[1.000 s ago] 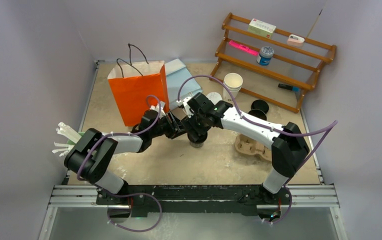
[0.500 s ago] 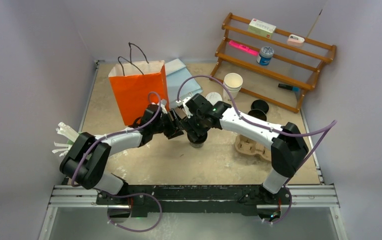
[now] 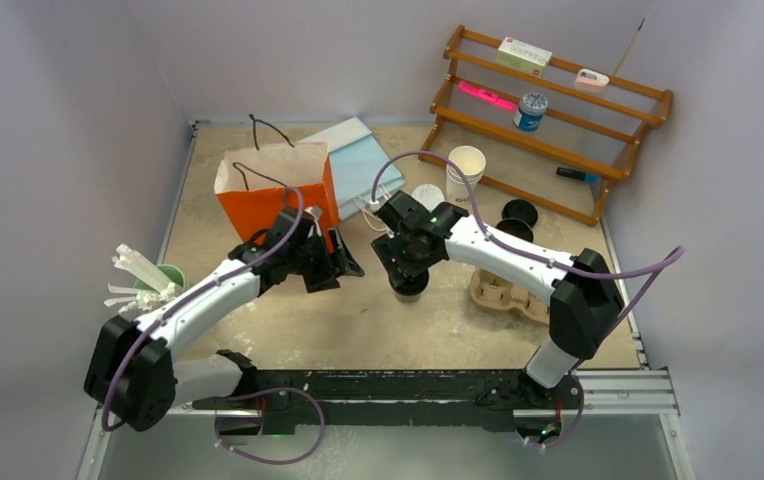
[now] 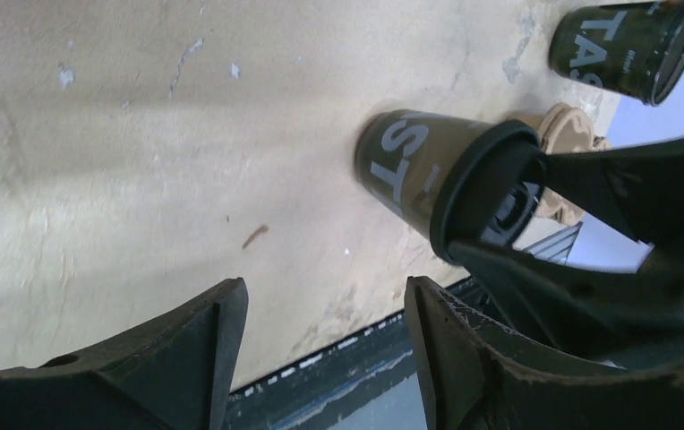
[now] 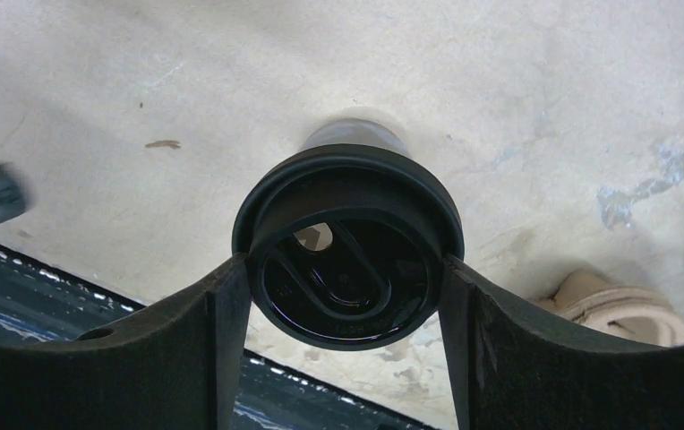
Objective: Pack the takeout coffee
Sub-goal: Pick up the coffee cup from the center of the board.
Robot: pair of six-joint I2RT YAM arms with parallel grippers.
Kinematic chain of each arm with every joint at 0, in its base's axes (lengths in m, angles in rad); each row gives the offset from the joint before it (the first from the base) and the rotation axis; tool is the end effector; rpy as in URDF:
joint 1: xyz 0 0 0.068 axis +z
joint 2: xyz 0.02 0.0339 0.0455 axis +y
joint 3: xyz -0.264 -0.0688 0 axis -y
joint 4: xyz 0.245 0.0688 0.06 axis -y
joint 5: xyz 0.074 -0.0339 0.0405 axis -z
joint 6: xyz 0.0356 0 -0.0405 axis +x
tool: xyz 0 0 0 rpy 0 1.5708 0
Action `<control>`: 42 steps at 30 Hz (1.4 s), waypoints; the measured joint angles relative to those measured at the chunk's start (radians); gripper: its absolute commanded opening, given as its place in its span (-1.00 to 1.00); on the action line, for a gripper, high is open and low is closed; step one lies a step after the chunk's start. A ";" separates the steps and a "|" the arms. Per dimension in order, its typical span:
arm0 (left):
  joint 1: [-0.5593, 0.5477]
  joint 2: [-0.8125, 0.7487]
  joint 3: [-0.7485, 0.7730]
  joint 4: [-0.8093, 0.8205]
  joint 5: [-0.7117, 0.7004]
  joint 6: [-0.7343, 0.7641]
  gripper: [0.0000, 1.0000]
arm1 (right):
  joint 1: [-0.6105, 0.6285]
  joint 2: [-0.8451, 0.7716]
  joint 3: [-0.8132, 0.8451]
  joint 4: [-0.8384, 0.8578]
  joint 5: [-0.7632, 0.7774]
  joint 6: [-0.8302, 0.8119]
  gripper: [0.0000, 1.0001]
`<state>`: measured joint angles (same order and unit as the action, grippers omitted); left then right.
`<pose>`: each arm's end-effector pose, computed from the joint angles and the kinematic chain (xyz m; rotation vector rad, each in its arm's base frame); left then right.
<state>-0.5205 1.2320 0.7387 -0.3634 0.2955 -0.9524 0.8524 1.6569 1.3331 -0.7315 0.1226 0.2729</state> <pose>0.2093 -0.1319 0.2177 -0.4229 2.6126 -0.9535 0.2323 0.2591 0.2603 -0.7112 2.5346 0.2335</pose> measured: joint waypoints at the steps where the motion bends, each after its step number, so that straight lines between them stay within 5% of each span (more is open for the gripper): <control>1: 0.000 -0.023 0.020 -0.049 -0.003 0.008 0.36 | -0.003 -0.002 0.000 -0.009 0.001 0.008 -0.31; 8: 0.000 -0.118 0.262 -0.369 -0.043 0.074 0.37 | -0.035 -0.006 0.007 -0.056 0.029 0.057 -0.32; 14: 0.000 -0.133 0.638 -0.612 -0.140 0.115 0.37 | -0.044 -0.007 0.059 -0.096 0.071 0.060 -0.33; 20: 0.000 0.014 1.109 -0.845 -0.336 0.124 0.43 | -0.044 -0.007 0.098 -0.095 0.074 0.059 -0.33; 24: 0.000 0.119 1.308 -0.940 -0.473 0.049 0.65 | -0.044 -0.007 0.099 -0.095 0.072 0.056 -0.33; 35: 0.006 0.068 1.298 -1.054 -0.809 -0.196 0.81 | -0.044 -0.007 0.126 -0.097 0.068 0.035 -0.33; 42: 0.046 0.067 1.273 -1.064 -0.858 -0.215 0.82 | -0.044 -0.007 0.145 -0.097 0.054 0.023 -0.33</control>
<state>-0.4744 1.2987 2.0117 -1.4277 -0.5621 -1.1671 0.8085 1.6497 1.4776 -0.8288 0.1768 0.2962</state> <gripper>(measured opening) 0.928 0.713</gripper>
